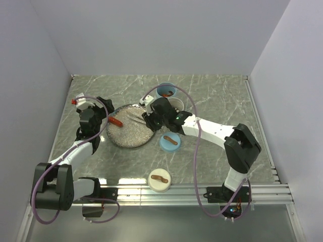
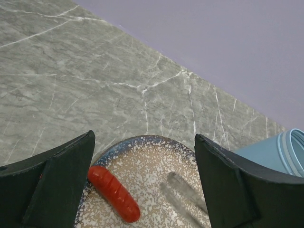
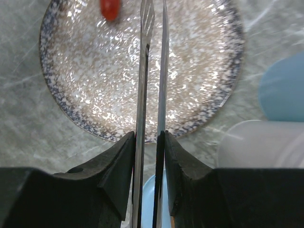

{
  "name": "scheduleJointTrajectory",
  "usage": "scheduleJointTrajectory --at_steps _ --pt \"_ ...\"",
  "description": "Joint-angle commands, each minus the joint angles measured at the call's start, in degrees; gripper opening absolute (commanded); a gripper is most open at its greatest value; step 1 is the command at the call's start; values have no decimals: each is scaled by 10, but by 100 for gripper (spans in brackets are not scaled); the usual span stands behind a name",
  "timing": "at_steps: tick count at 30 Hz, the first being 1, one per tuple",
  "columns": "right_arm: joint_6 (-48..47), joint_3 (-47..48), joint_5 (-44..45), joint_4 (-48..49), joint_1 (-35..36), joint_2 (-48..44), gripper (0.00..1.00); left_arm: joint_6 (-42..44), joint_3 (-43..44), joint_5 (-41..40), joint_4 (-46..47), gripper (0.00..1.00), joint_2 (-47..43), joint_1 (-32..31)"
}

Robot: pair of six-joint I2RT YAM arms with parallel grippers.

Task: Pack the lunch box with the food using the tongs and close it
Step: Pick up the food using the clamp

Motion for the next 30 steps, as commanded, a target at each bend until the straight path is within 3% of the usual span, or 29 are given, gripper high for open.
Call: scheduleJointTrajectory --at_steps 1,7,12,18,30 --pt "9 -6 61 32 2 -64 38 -6 -1 -4 26 92 -12 -3" --pt "5 -15 26 74 2 -97 38 -6 1 -4 24 92 -9 -2" --pt "3 5 -63 91 2 -69 38 -6 1 -6 23 92 -10 -2" --pt "15 14 -110 110 2 -25 39 -6 2 -5 24 93 -7 -2" --pt "24 37 -127 118 2 30 42 -6 2 -5 24 93 -8 -3"
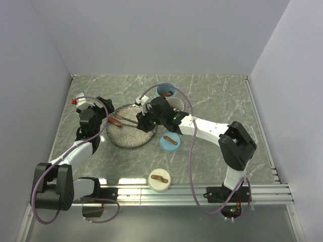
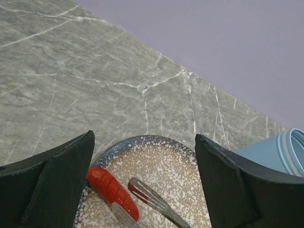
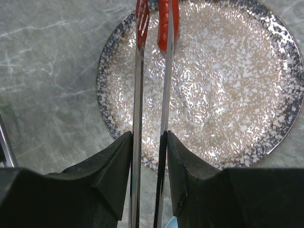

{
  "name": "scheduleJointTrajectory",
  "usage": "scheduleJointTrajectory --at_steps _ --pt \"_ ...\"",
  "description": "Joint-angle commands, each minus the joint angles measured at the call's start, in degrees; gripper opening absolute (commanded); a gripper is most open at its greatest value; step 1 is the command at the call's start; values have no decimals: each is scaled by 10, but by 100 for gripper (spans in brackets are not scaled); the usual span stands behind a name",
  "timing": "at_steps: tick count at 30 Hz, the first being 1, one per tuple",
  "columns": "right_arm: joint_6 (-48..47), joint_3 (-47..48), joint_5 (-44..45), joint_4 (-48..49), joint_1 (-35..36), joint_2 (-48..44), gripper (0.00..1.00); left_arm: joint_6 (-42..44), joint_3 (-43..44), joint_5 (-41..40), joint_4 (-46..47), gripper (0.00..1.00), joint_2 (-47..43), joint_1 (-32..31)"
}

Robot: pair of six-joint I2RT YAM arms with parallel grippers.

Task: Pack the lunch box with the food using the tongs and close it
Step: Pick up the food using the clamp

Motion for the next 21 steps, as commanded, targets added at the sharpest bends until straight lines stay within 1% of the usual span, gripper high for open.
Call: scheduleJointTrajectory --at_steps 1,15,21 --pt "7 36 -4 30 1 9 42 -5 2 -4 24 93 -7 -2" --pt "7 39 15 11 1 28 43 -5 0 -6 24 93 -8 -2" --pt "7 56 12 -9 0 50 43 -7 -2 -9 25 93 -13 -2"
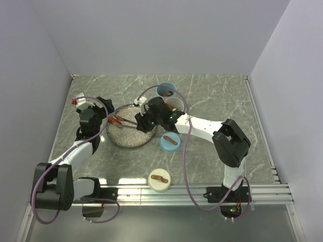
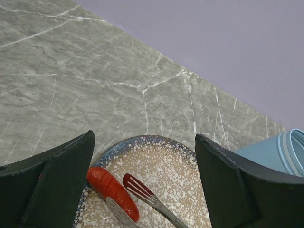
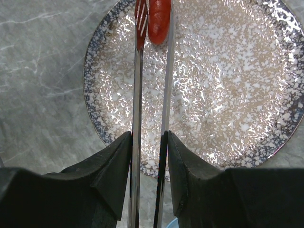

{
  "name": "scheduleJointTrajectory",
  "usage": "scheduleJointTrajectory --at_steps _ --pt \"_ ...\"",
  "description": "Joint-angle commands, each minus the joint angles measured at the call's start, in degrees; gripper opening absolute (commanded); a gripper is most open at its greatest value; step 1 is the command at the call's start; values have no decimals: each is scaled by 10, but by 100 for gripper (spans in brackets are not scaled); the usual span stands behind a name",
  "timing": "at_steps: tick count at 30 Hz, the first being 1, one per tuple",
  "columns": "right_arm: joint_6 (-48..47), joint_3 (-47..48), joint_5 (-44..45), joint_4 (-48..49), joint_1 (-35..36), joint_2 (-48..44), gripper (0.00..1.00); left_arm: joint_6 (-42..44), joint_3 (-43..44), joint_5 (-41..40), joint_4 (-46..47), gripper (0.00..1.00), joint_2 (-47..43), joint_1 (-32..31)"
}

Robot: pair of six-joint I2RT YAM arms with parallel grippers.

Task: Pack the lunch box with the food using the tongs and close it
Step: Pick up the food using the clamp

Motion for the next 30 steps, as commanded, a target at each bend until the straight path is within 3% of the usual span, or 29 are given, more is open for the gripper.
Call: scheduleJointTrajectory --at_steps 1,7,11,14,24,30 --pt "4 37 -1 -2 1 13 43 -6 -2 -8 25 93 -12 -2" --pt "4 45 0 -12 1 22 41 -6 -3 -8 24 93 -13 -2" --pt "4 53 7 -25 1 22 22 -6 -5 -9 24 93 -16 -2" --pt "4 64 19 -29 2 14 15 -5 -5 -11 22 93 -20 -2" --pt "11 91 55 -25 1 -66 11 -6 -4 -15 6 93 -46 -2" --pt "7 60 114 -20 -3 -137 11 -6 -2 -15 -2 93 -56 -2"
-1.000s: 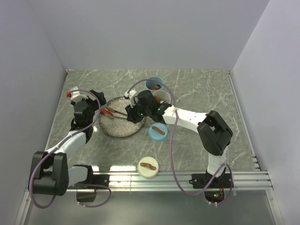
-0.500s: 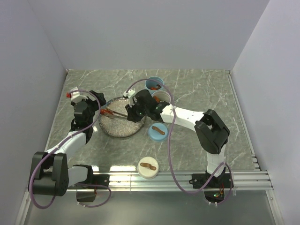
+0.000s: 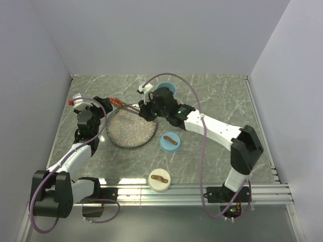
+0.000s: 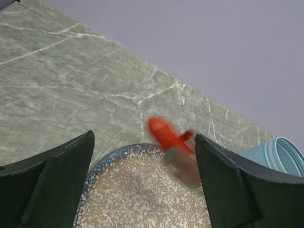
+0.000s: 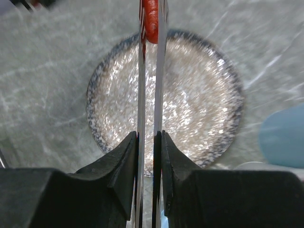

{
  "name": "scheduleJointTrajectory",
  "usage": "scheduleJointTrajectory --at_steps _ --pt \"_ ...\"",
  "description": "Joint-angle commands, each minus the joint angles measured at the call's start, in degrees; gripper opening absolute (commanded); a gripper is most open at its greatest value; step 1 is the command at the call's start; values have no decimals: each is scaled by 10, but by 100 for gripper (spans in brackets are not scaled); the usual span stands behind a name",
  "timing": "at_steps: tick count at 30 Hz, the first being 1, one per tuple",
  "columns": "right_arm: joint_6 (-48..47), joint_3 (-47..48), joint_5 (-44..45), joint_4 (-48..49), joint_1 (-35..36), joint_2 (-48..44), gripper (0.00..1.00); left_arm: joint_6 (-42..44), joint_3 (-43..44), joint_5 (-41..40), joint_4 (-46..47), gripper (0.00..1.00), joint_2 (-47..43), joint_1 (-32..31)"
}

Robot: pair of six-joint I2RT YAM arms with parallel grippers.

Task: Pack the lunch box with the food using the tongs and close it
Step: Pick up the food using the clamp, then place the food into the lunch box

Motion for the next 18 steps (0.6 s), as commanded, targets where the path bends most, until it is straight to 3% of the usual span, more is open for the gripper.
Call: scheduleJointTrajectory --at_steps 1,12,18 --pt "-17 4 59 34 -4 -87 11 -6 1 -4 2 93 -16 -2" --pt "-6 -104 220 20 -48 -218 13 -9 -5 -6 -4 93 -41 -2" --pt "30 -166 250 19 -71 -276 14 -11 -9 -2 3 93 -35 -2"
